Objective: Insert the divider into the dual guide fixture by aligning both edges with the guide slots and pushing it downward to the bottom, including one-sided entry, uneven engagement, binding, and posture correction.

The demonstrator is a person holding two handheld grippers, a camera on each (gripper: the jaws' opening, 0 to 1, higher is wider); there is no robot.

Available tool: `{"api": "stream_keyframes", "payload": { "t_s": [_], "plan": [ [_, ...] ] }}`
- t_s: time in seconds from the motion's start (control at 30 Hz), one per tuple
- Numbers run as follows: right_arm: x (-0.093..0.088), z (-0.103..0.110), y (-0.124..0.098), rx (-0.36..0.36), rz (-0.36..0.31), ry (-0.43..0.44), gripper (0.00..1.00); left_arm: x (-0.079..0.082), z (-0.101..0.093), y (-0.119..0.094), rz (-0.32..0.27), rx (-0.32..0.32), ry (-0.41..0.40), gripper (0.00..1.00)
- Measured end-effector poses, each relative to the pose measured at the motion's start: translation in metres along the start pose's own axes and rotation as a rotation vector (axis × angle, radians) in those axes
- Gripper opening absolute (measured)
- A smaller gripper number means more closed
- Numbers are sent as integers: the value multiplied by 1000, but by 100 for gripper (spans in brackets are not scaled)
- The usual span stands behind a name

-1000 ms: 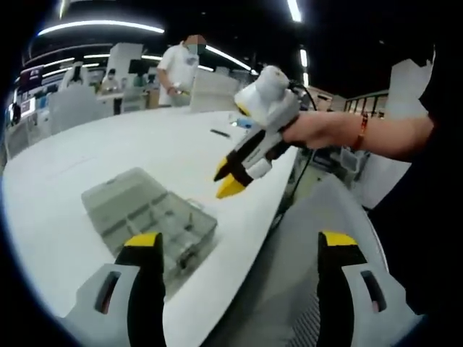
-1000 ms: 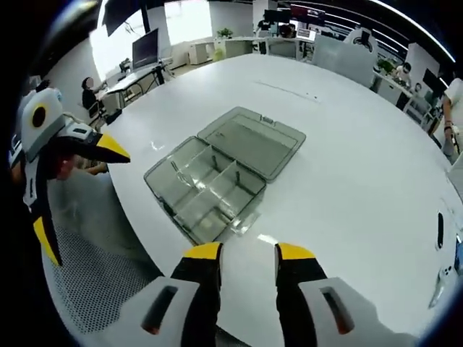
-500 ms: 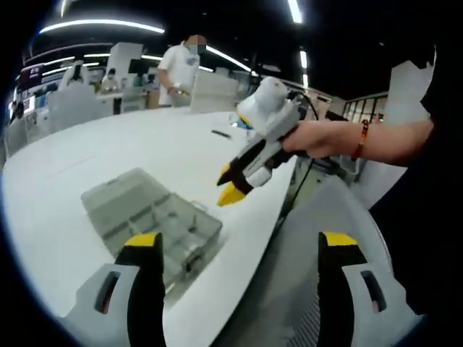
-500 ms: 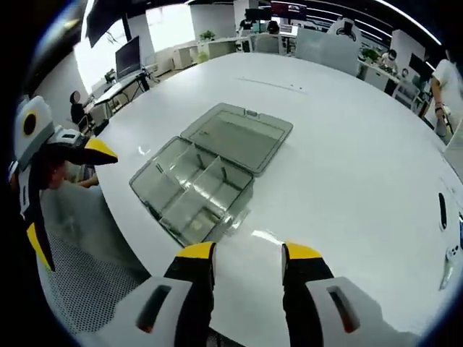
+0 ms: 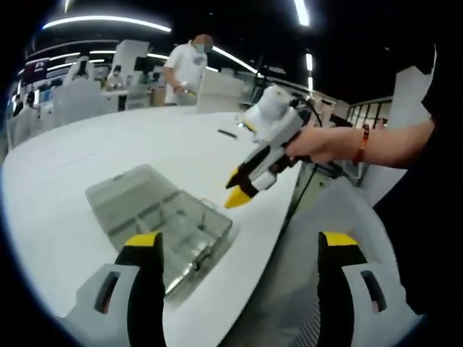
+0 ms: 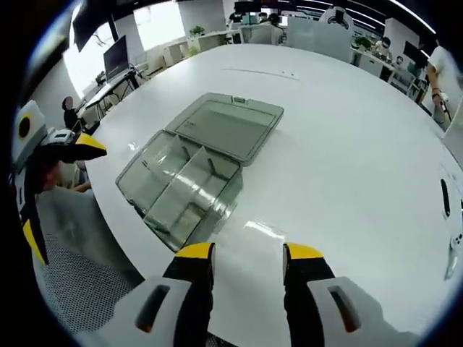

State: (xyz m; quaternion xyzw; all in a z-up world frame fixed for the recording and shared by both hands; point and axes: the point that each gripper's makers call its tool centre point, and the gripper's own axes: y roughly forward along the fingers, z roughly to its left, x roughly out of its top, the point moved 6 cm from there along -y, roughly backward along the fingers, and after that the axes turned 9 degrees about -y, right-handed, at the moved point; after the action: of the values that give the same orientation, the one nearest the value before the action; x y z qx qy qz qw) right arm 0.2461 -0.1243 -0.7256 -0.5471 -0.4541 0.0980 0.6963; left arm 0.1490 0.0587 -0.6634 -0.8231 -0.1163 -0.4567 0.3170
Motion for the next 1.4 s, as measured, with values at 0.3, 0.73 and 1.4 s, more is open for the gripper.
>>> {"api": "stream_keyframes", "payload": {
  "t_s": [0.3, 0.73, 1.4],
  "plan": [
    [-2, -1, 8, -13, 22, 26, 36, -2, 4, 0, 10, -3, -5, 87],
    [-7, 3, 21, -33, 60, 63, 38, -2, 14, -3, 4, 17, -21, 87],
    [-13, 5, 33, -48, 109, 74, 37, -7, 19, -7, -6, 39, -59, 87]
  ]
}}
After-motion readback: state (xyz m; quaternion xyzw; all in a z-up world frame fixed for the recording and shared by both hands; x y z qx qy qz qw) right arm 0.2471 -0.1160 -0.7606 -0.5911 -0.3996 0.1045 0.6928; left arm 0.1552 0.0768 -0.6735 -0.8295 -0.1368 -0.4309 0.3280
